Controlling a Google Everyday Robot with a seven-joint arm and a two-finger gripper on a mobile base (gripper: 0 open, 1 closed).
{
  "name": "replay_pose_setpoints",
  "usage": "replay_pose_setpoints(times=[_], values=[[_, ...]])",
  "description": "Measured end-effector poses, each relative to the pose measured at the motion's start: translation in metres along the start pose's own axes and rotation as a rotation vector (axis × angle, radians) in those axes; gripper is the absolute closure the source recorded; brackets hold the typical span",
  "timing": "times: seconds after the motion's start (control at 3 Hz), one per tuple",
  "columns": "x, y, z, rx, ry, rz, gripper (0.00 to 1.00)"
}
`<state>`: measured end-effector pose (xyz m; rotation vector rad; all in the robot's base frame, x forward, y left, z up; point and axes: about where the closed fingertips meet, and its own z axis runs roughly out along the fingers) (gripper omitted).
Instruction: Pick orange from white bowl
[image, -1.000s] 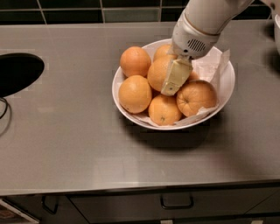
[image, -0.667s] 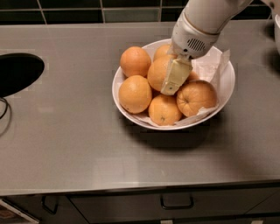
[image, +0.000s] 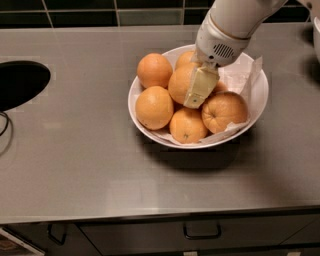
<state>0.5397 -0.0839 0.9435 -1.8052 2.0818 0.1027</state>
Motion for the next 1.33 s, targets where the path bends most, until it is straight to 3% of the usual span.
replay_pose_setpoints(times=[0.33,1.0,1.33], values=[[-0.006,0.001,-0.022,0.041,-0.011,-0.015,1.00],[-0.029,0.003,-0.097,0.172,-0.079,-0.057,1.00],[-0.029,0.003,-0.098,0.173,-0.079,-0.057,1.00]])
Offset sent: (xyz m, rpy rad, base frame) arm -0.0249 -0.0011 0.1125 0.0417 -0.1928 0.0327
